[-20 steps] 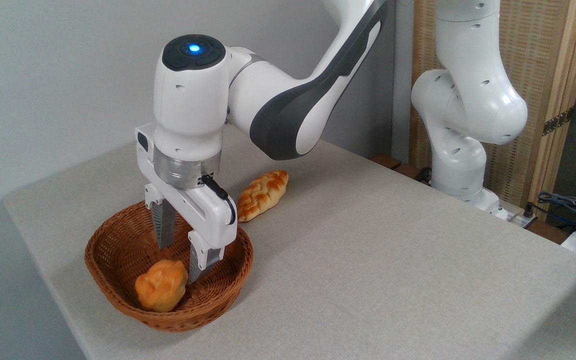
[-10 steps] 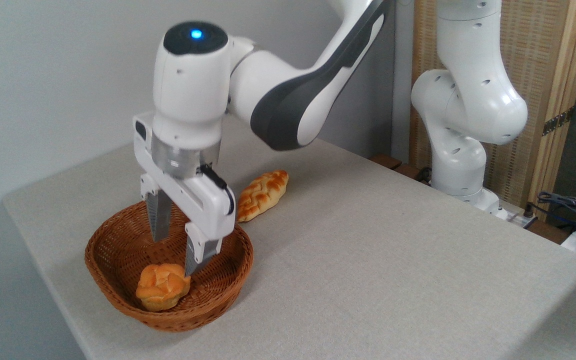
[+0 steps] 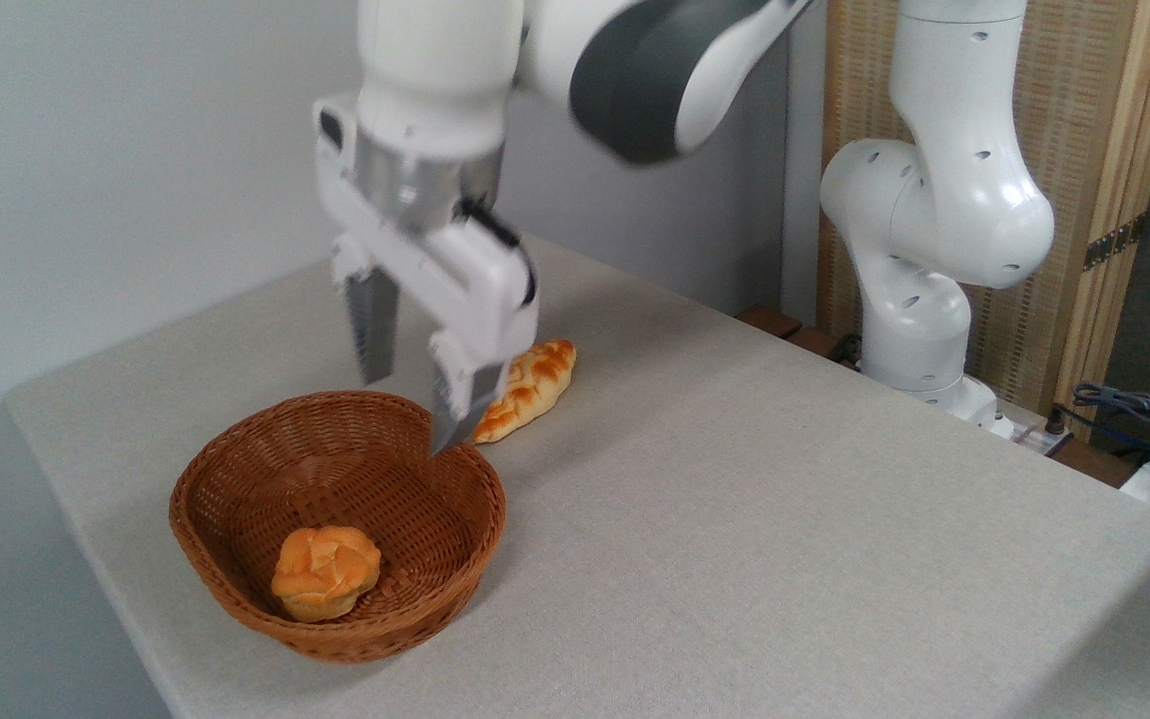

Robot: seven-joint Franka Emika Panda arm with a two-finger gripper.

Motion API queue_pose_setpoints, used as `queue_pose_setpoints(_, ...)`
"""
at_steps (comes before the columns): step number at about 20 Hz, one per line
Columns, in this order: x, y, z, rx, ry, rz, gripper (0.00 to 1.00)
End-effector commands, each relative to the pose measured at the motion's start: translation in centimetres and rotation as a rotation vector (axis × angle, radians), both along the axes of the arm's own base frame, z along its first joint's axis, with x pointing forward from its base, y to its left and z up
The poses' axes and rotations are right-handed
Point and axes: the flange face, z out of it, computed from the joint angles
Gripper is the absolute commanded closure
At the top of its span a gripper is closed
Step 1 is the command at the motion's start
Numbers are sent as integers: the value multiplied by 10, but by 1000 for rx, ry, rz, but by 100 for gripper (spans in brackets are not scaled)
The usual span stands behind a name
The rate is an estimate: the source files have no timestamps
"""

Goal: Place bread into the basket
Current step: 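Raise the open gripper out of the basket toward the braided roll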

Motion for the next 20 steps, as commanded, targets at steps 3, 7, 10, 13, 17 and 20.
queue_pose_setpoints(3, -16, 9, 53, 174, 87, -88, 0)
queue_pose_setpoints(7, -10, 4, 60, 218, 86, -105, 0)
queue_pose_setpoints(10, -4, 2, 63, 249, 82, -94, 0)
queue_pose_setpoints(13, 2, 2, 64, 258, 87, -72, 0)
queue_pose_setpoints(17, 6, -3, 65, 261, 103, -67, 0)
queue_pose_setpoints(20, 5, -8, 67, 258, 111, -28, 0)
